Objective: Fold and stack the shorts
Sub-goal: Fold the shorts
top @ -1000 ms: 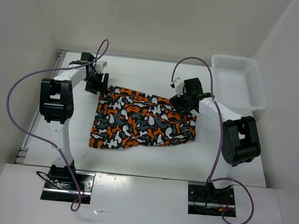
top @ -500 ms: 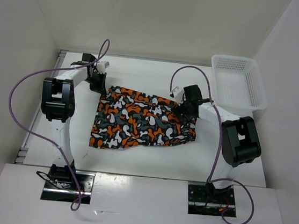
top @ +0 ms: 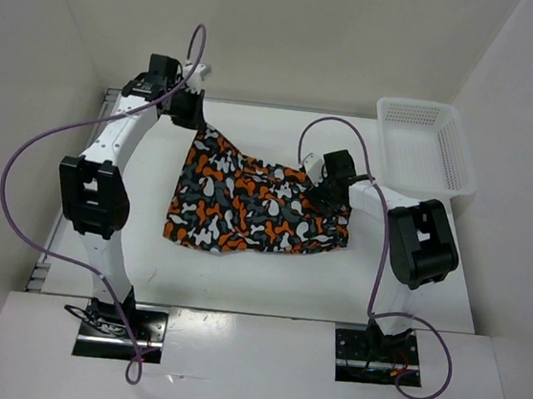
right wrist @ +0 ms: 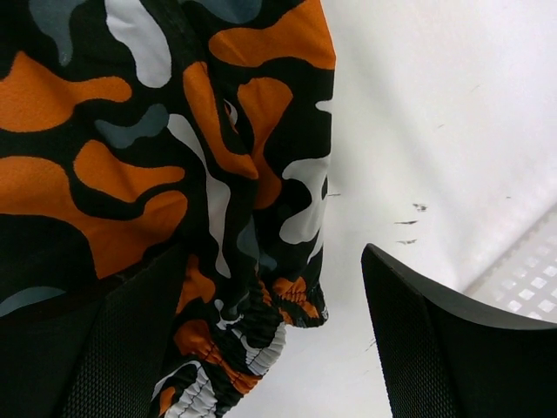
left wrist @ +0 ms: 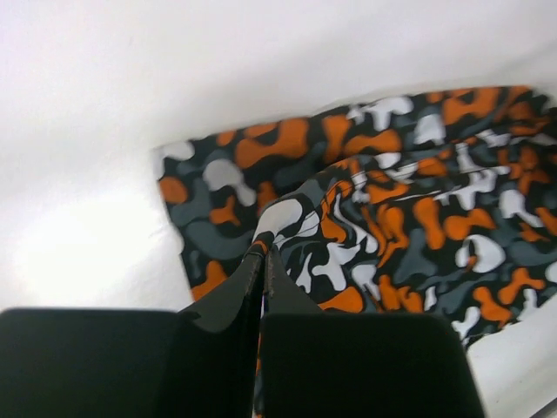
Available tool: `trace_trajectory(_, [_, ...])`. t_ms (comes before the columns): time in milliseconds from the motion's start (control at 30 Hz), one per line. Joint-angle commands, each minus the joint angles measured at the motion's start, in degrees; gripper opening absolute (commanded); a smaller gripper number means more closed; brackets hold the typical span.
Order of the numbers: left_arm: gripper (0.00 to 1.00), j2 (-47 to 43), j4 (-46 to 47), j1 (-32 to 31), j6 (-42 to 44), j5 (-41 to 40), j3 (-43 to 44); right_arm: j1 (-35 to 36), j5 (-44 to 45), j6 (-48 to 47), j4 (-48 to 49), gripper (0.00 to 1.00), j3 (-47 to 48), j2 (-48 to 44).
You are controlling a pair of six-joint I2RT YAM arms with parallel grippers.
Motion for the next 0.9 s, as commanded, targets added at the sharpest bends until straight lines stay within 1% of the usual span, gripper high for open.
trace_trajectory(0, [0.00, 1.1, -2.1, -1.7, 0.3, 2.3, 5.5, 0.2, 3.0, -0.7, 3.3, 0.86, 1.2, 2.4])
trace_trajectory(33, [0.00, 2.2, -0.7, -1.7, 0.3, 2.3, 6.8, 0.2, 4.1, 0.2, 3.9, 0.86, 1.2, 2.4])
trace_trajectory(67, [0.00, 3.4, -0.1, -1.7, 0.3, 1.0, 8.3, 0.2, 4.1, 0.7, 4.4, 0.82, 1.7, 2.4])
trace_trajectory(167, [0.00, 8.4, 3.5, -1.7, 0.3, -3.1, 7.6, 0.2, 3.9, 4.0, 4.4, 0.72, 2.9, 1.2])
trace_trajectory(233, [0.00, 10.4, 6.4, -1.7, 0.3, -5.4, 6.3, 0.2, 1.8, 5.3, 3.3, 0.72, 3.4, 0.6])
trace_trajectory(267, [0.00, 12.8, 7.3, -1.7, 0.3, -6.2, 5.8, 0.2, 1.3, 5.3, 2.7, 0.72, 3.4, 0.6])
trace_trajectory(367, [0.02, 18.4, 8.4, -2.3, 0.3, -10.4, 5.3, 0.2, 1.3, 5.3, 2.0, 0.76, 3.4, 0.0])
trace_trajectory(400, [0.02, 19.4, 8.4, -2.3, 0.3, -11.3, 5.8, 0.2, 2.1, 5.3, 2.0, 0.76, 3.4, -0.5])
trace_trajectory(433, [0.06, 20.2, 9.0, -2.3, 0.3, -12.3, 5.8, 0.2, 2.1, 5.8, 2.0, 0.76, 3.4, -0.5])
trace_trajectory(467, [0.07, 20.9, 9.0, -2.3, 0.3, -12.3, 5.8, 0.2, 2.1, 5.8, 0.8, 0.76, 4.1, -1.2])
trace_trajectory(567, [0.11, 20.9, 10.4, -2.3, 0.3, -12.9, 5.3, 0.2, 1.3, 6.5, -0.8, 0.69, 4.7, -1.2])
trace_trajectory(600, [0.11, 20.9, 10.4, -2.3, 0.3, -12.9, 5.3, 0.2, 1.3, 6.5, -0.8, 0.58, 4.7, -0.5])
trace_trajectory(667, [0.11, 20.3, 10.4, -2.3, 0.3, -13.5, 5.3, 0.2, 1.3, 6.5, -0.8, 0.43, 4.7, -0.5])
trace_trajectory(700, [0.11, 19.8, 10.4, -2.3, 0.3, -13.5, 4.6, 0.2, 1.9, 6.5, -0.8, 0.30, 4.7, -0.5])
trace_trajectory(767, [0.11, 19.2, 10.9, -2.3, 0.3, -14.2, 4.0, 0.2, 2.7, 5.9, -0.8, 0.19, 4.7, -0.5])
trace_trajectory(800, [0.11, 18.4, 10.9, -2.3, 0.3, -14.2, 4.0, 0.2, 2.7, 5.4, -1.4, 0.10, 5.3, -0.5])
trace_trajectory(833, [0.10, 17.9, 10.9, -2.3, 0.3, -14.2, 3.4, 0.2, 2.7, 5.4, -2.3, 0.03, 6.3, -0.5])
trace_trajectory(867, [0.10, 17.0, 11.4, -2.3, 0.3, -14.2, 2.8, 0.2, 2.7, 5.4, -2.8, 0.00, 6.8, -0.5])
